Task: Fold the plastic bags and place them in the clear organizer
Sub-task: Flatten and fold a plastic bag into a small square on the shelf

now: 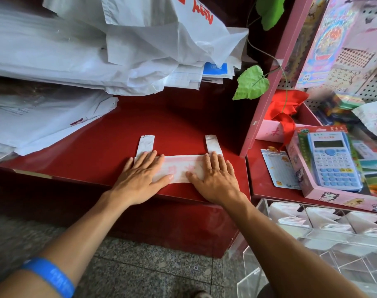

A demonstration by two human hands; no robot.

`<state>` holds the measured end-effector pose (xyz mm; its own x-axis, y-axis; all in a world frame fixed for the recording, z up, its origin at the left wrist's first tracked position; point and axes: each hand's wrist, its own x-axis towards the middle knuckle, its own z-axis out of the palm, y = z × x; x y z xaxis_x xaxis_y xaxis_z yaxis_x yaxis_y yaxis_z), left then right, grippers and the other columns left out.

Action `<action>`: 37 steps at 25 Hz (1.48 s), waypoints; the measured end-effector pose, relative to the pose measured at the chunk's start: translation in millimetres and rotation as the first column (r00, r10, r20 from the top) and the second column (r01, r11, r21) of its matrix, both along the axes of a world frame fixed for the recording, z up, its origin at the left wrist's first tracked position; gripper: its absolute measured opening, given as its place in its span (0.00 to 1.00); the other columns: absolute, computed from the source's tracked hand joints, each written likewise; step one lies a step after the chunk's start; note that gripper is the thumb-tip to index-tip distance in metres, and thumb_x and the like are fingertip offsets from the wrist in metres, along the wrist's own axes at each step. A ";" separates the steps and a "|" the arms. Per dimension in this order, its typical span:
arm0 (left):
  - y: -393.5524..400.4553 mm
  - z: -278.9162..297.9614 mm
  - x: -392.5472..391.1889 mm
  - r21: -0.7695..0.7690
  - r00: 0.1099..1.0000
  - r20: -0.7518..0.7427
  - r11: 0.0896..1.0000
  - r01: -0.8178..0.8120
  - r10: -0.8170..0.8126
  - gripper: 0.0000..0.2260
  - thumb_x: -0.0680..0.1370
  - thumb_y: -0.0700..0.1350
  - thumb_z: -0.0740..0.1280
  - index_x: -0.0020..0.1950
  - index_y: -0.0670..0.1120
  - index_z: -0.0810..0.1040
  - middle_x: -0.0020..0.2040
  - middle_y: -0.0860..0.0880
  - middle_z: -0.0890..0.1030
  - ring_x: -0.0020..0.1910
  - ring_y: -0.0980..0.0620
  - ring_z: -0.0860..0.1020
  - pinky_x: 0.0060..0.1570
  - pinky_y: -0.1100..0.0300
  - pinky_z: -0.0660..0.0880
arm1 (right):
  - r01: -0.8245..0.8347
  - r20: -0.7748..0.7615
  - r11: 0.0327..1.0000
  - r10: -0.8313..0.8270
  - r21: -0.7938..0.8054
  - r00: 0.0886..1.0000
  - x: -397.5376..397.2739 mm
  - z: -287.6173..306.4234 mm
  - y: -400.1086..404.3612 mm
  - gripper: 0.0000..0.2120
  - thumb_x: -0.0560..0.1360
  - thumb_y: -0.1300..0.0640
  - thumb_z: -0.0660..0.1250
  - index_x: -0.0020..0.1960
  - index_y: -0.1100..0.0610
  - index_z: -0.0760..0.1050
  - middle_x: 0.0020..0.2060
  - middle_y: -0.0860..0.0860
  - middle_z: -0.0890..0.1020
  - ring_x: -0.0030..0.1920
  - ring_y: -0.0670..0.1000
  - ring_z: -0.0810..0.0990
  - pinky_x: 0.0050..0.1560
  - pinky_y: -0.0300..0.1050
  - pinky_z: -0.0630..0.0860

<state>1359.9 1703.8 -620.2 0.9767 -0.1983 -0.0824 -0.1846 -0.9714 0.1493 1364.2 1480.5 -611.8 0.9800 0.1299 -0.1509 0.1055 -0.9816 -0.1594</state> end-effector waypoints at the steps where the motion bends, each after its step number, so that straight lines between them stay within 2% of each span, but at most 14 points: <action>1: 2.5 0.6 -2.1 -0.004 1.000 -0.001 1.000 0.010 -0.010 0.52 0.60 0.81 0.29 0.80 0.57 0.40 0.80 0.55 0.38 0.78 0.56 0.37 0.77 0.48 0.39 | 0.000 -0.002 1.000 0.000 -0.002 1.000 -0.8 0.6 -2.2 0.42 0.78 0.30 0.42 0.80 0.57 0.38 0.80 0.55 0.40 0.79 0.53 0.36 0.77 0.51 0.36; 4: 14.1 3.6 -9.3 -0.013 0.997 -0.020 0.997 0.072 -0.073 0.55 0.59 0.83 0.32 0.80 0.55 0.39 0.79 0.57 0.36 0.77 0.58 0.34 0.77 0.51 0.38 | -0.028 0.004 1.000 0.028 -0.001 1.000 -5.8 3.4 -9.6 0.44 0.77 0.28 0.44 0.81 0.56 0.40 0.80 0.54 0.41 0.79 0.52 0.38 0.78 0.51 0.37; 8: 39.1 6.4 -25.3 -0.028 0.973 -0.014 0.973 0.229 -0.230 0.47 0.72 0.75 0.58 0.79 0.56 0.38 0.77 0.60 0.35 0.76 0.64 0.34 0.73 0.63 0.33 | -0.120 0.011 0.993 0.120 0.004 0.993 -18.8 7.0 -25.1 0.51 0.69 0.21 0.43 0.81 0.53 0.42 0.80 0.51 0.44 0.80 0.52 0.42 0.78 0.53 0.40; 10: 50.7 1.1 -32.0 -0.127 0.971 0.084 0.964 0.233 -0.223 0.42 0.75 0.60 0.70 0.80 0.56 0.49 0.79 0.61 0.46 0.77 0.66 0.44 0.72 0.70 0.37 | -0.171 0.005 0.985 0.171 0.031 0.985 -26.7 8.8 -36.1 0.55 0.64 0.19 0.42 0.81 0.52 0.43 0.80 0.49 0.44 0.79 0.51 0.42 0.78 0.53 0.39; 12: 60.0 -1.2 -36.2 -0.305 0.980 0.167 0.939 0.158 -0.111 0.33 0.74 0.46 0.75 0.76 0.55 0.65 0.76 0.61 0.63 0.75 0.65 0.59 0.70 0.76 0.46 | -0.229 0.027 0.972 0.228 0.053 0.973 -31.7 9.3 -47.6 0.56 0.63 0.19 0.48 0.81 0.50 0.45 0.80 0.46 0.47 0.79 0.50 0.44 0.78 0.52 0.41; 14: 64.8 0.9 -39.4 -0.439 0.983 0.184 0.892 0.107 -0.028 0.26 0.71 0.39 0.77 0.67 0.53 0.77 0.68 0.63 0.73 0.69 0.63 0.70 0.65 0.80 0.56 | -0.287 0.062 0.956 0.283 0.056 0.957 -34.6 8.6 -57.0 0.53 0.66 0.23 0.61 0.81 0.49 0.48 0.79 0.44 0.51 0.79 0.49 0.47 0.78 0.51 0.43; 16: 65.7 4.9 -43.3 -0.479 0.980 0.198 0.870 0.115 -0.020 0.23 0.70 0.35 0.77 0.59 0.56 0.81 0.61 0.66 0.74 0.64 0.65 0.73 0.63 0.80 0.59 | -0.327 0.118 0.943 0.318 0.067 0.941 -37.3 8.5 -63.9 0.48 0.69 0.31 0.68 0.80 0.49 0.53 0.78 0.44 0.57 0.78 0.50 0.53 0.78 0.51 0.49; 19: 64.8 5.3 -47.1 -0.475 0.982 0.190 0.875 0.091 0.001 0.27 0.70 0.32 0.76 0.52 0.65 0.78 0.61 0.65 0.73 0.60 0.74 0.69 0.61 0.82 0.57 | -0.334 0.167 0.928 0.307 0.164 0.937 -41.0 9.9 -69.2 0.40 0.70 0.37 0.72 0.76 0.50 0.63 0.74 0.45 0.67 0.73 0.52 0.62 0.74 0.53 0.60; 23: 65.0 0.8 -50.2 -0.483 0.974 0.215 0.875 0.047 0.066 0.31 0.69 0.31 0.76 0.53 0.66 0.75 0.61 0.56 0.77 0.60 0.64 0.70 0.62 0.74 0.62 | -0.300 0.237 0.899 0.230 0.320 0.944 -41.0 4.6 -71.6 0.25 0.69 0.43 0.69 0.63 0.53 0.77 0.61 0.49 0.78 0.61 0.56 0.76 0.61 0.56 0.73; 25: 66.1 4.8 -51.4 -0.498 0.973 0.204 0.867 0.010 0.106 0.27 0.71 0.34 0.75 0.54 0.66 0.76 0.56 0.61 0.79 0.59 0.60 0.72 0.60 0.65 0.66 | -0.244 0.287 0.883 0.132 0.402 0.949 -37.6 -0.9 -74.0 0.16 0.67 0.52 0.68 0.54 0.55 0.79 0.53 0.51 0.81 0.52 0.57 0.79 0.52 0.58 0.77; 27: 66.5 10.2 -51.4 -0.520 0.971 0.210 0.854 0.015 0.111 0.23 0.73 0.34 0.73 0.50 0.65 0.80 0.50 0.67 0.81 0.56 0.61 0.75 0.57 0.63 0.68 | -0.231 0.318 0.872 0.092 0.431 0.944 -34.5 -2.1 -73.9 0.09 0.69 0.60 0.69 0.50 0.56 0.80 0.49 0.50 0.82 0.49 0.56 0.80 0.49 0.54 0.77; 29: 64.0 14.9 -53.1 -0.621 0.969 0.195 0.784 0.004 0.149 0.22 0.73 0.32 0.73 0.43 0.63 0.84 0.45 0.67 0.83 0.49 0.65 0.79 0.52 0.70 0.71 | -0.190 0.313 0.857 0.035 0.478 0.949 -33.3 4.0 -73.0 0.03 0.74 0.59 0.71 0.48 0.56 0.81 0.42 0.48 0.83 0.42 0.50 0.79 0.44 0.42 0.75; 32: 53.1 22.0 -55.6 -0.782 0.961 0.090 0.616 -0.094 0.261 0.13 0.75 0.35 0.73 0.41 0.55 0.86 0.39 0.63 0.84 0.41 0.70 0.80 0.45 0.76 0.71 | -0.052 0.194 0.775 -0.092 0.630 0.977 -32.0 12.8 -72.7 0.07 0.75 0.54 0.72 0.39 0.54 0.81 0.30 0.44 0.80 0.31 0.42 0.72 0.32 0.34 0.67; 37: 50.2 20.4 -50.3 -0.853 0.926 -0.025 0.475 -0.217 0.378 0.07 0.75 0.42 0.74 0.48 0.52 0.79 0.40 0.52 0.86 0.40 0.58 0.82 0.45 0.60 0.73 | 0.127 0.080 0.687 -0.261 0.715 0.962 -19.0 12.6 -67.7 0.06 0.75 0.56 0.71 0.41 0.57 0.81 0.34 0.49 0.82 0.34 0.46 0.76 0.33 0.38 0.69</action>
